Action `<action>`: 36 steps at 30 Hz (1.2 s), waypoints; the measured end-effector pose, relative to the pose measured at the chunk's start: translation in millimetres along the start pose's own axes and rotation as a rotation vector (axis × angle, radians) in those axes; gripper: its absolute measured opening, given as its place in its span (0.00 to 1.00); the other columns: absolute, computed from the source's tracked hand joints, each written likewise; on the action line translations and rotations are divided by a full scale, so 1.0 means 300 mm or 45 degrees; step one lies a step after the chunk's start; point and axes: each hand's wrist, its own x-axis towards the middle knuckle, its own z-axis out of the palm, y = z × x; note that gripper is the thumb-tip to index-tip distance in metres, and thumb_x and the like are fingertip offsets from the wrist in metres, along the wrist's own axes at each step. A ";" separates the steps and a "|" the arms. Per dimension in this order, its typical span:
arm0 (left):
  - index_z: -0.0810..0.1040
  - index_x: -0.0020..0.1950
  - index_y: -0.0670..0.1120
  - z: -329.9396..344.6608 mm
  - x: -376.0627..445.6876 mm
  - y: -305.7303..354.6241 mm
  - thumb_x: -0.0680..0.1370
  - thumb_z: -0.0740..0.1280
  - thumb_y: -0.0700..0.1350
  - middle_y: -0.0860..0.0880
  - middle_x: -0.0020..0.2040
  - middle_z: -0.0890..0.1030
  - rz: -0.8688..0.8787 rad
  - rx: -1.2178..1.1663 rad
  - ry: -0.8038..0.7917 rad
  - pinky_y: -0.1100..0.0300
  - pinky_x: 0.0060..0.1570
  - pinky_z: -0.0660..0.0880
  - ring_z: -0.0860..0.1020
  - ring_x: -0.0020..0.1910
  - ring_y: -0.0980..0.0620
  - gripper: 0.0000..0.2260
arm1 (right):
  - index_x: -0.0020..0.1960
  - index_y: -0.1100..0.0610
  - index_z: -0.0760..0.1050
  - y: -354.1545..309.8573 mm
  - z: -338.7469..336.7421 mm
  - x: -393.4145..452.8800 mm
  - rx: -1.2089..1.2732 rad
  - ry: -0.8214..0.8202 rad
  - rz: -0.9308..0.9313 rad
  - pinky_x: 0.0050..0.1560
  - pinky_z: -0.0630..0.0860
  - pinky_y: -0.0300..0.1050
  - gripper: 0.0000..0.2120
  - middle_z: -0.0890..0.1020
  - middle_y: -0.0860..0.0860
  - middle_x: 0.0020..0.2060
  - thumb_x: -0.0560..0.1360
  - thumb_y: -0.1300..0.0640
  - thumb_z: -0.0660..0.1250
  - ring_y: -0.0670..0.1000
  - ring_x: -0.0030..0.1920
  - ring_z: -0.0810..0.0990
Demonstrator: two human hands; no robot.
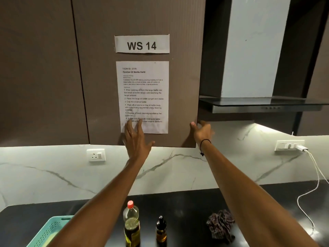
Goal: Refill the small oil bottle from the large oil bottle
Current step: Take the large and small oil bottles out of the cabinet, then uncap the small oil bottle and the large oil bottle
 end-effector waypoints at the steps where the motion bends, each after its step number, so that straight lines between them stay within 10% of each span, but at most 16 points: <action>1: 0.63 0.82 0.50 0.012 0.021 -0.012 0.68 0.83 0.59 0.38 0.84 0.58 0.047 0.032 -0.016 0.36 0.76 0.67 0.58 0.83 0.36 0.49 | 0.72 0.58 0.75 0.008 0.015 0.018 -0.003 0.021 0.013 0.69 0.74 0.57 0.27 0.79 0.60 0.67 0.77 0.46 0.73 0.63 0.69 0.76; 24: 0.45 0.88 0.55 0.169 0.091 -0.118 0.76 0.73 0.66 0.38 0.87 0.44 0.246 0.203 0.023 0.40 0.82 0.60 0.46 0.87 0.36 0.51 | 0.65 0.61 0.74 0.082 0.182 0.174 0.060 0.088 0.030 0.58 0.73 0.51 0.22 0.80 0.59 0.61 0.80 0.46 0.70 0.62 0.62 0.78; 36: 0.74 0.75 0.47 0.127 -0.159 -0.276 0.79 0.73 0.54 0.42 0.77 0.72 0.051 0.157 -0.118 0.47 0.67 0.77 0.76 0.72 0.41 0.27 | 0.80 0.61 0.53 0.367 0.398 -0.152 0.202 -0.051 0.524 0.71 0.69 0.55 0.39 0.68 0.61 0.76 0.81 0.40 0.65 0.64 0.72 0.72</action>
